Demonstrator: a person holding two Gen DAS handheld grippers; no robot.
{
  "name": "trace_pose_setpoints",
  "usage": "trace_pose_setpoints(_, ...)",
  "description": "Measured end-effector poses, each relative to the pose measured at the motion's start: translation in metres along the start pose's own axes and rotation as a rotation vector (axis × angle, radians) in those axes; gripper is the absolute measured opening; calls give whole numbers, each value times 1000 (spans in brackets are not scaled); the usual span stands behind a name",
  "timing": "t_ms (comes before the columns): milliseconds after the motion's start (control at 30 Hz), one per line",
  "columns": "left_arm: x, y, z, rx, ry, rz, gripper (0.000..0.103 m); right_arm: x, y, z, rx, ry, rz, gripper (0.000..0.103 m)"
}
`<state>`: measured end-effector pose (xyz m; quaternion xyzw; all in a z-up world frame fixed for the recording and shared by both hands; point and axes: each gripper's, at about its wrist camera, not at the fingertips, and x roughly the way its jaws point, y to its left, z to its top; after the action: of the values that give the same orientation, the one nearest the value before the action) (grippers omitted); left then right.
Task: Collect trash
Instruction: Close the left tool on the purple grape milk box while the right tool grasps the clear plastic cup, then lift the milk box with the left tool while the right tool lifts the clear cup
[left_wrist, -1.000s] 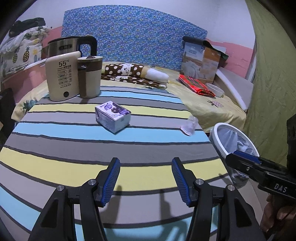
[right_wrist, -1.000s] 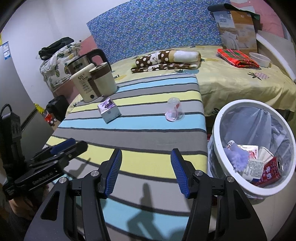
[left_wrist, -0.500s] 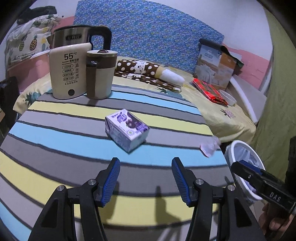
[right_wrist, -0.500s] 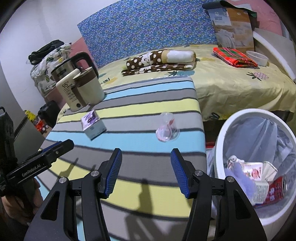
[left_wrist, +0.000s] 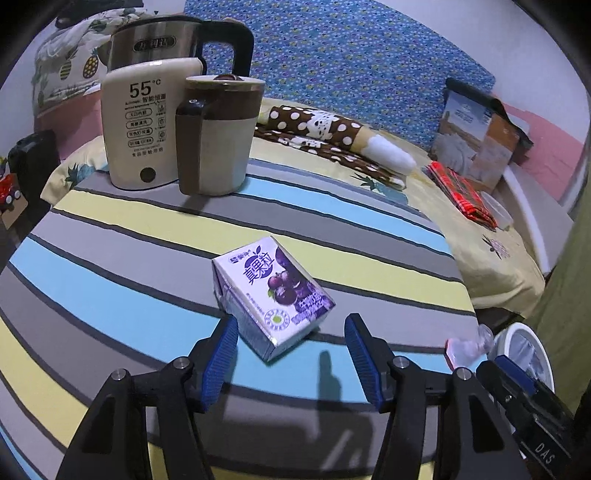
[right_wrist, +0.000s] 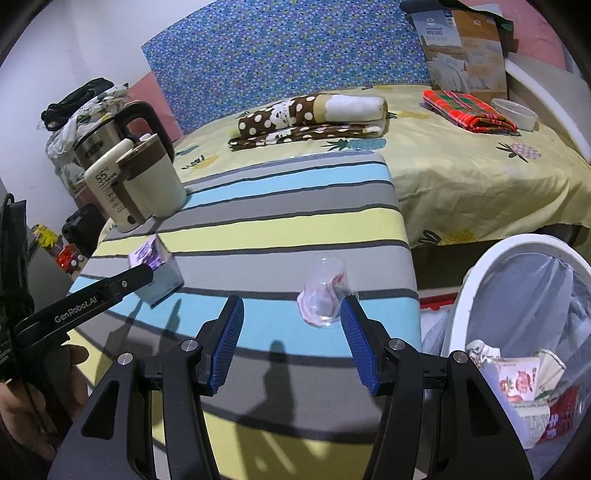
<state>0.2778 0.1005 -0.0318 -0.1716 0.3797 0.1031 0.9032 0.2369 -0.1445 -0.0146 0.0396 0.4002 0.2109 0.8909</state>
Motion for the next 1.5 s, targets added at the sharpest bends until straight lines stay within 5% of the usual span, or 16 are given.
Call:
trace_pose_setpoints(433, 23, 8, 6, -21, 3, 160, 69, 13, -9, 4, 22, 20, 4, 57)
trace_pose_setpoints(800, 2, 37, 3, -12, -42, 138, 69, 18, -9, 8, 14, 19, -6, 54)
trace_pose_setpoints(1000, 15, 35, 2, 13, -22, 113, 62, 21, -9, 9, -4, 21, -32, 29)
trace_pose_setpoints(1033, 18, 35, 3, 18, -12, 114, 55, 22, -9, 9, -5, 23, -34, 29)
trace_pose_setpoints(1500, -9, 17, -17, 88, -31, 48, 54, 1, -4, -1, -10, -14, -8, 28)
